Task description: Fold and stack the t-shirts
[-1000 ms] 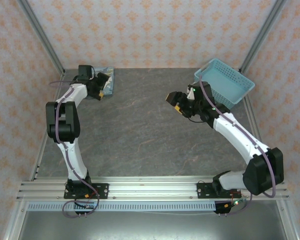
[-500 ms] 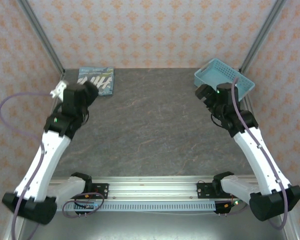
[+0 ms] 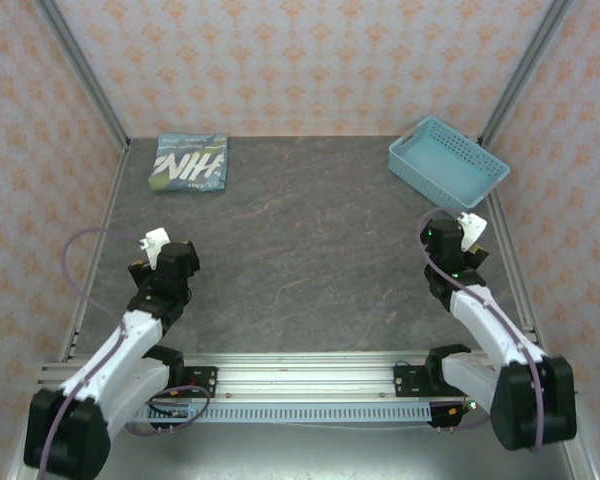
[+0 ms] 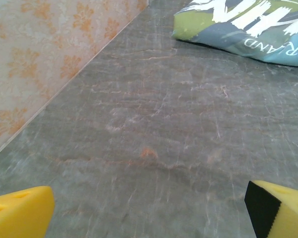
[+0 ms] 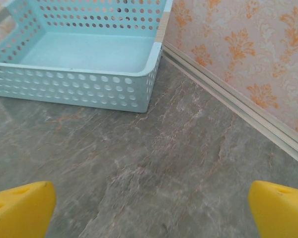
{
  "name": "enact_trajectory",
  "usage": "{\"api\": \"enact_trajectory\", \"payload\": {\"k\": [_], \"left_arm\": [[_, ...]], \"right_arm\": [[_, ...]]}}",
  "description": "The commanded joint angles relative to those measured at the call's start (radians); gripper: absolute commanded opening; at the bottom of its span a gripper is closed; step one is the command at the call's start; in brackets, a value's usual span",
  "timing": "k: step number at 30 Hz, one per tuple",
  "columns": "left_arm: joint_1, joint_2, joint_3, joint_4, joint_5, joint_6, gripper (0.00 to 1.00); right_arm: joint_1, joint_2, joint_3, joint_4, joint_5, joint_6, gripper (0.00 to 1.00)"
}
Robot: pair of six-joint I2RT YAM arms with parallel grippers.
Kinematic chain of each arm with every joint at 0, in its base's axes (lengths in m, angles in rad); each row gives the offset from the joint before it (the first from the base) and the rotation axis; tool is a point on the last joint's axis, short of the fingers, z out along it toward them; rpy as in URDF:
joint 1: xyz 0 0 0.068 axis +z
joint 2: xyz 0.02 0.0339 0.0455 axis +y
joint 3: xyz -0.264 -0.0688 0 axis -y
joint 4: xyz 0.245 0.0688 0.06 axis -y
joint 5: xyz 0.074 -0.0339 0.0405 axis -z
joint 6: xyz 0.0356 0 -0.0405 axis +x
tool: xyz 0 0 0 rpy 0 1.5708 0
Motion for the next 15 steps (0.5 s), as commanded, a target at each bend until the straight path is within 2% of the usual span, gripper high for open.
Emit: {"api": "enact_trajectory", "payload": {"k": [1, 6, 8, 10, 13, 15], "left_arm": [[0.069, 0.148, 0.017, 0.303, 0.086, 0.074, 1.0], [0.129, 0.372, 0.064, 0.485, 0.162, 0.075, 1.0], [0.139, 0.435, 0.112, 0.489, 0.195, 0.11, 1.0], [0.15, 0.488, 0.127, 0.552, 0.236, 0.162, 1.0], [0.159, 0.506, 0.093, 0.626, 0.295, 0.178, 1.0], [0.159, 0.475, -0.019, 0.794, 0.319, 0.19, 1.0]], "right_arm": [[-0.019, 0.119, -0.025, 0.274, -0.038, -0.086, 0.99], [-0.053, 0.314, -0.007, 0.418, -0.087, -0.091, 1.0], [-0.067, 0.347, 0.029, 0.4, -0.134, -0.134, 0.99], [-0.075, 0.367, 0.026, 0.462, -0.16, -0.185, 1.0], [-0.116, 0.399, -0.027, 0.607, -0.226, -0.187, 0.99], [-0.117, 0.389, -0.049, 0.637, -0.277, -0.208, 0.99]]}}
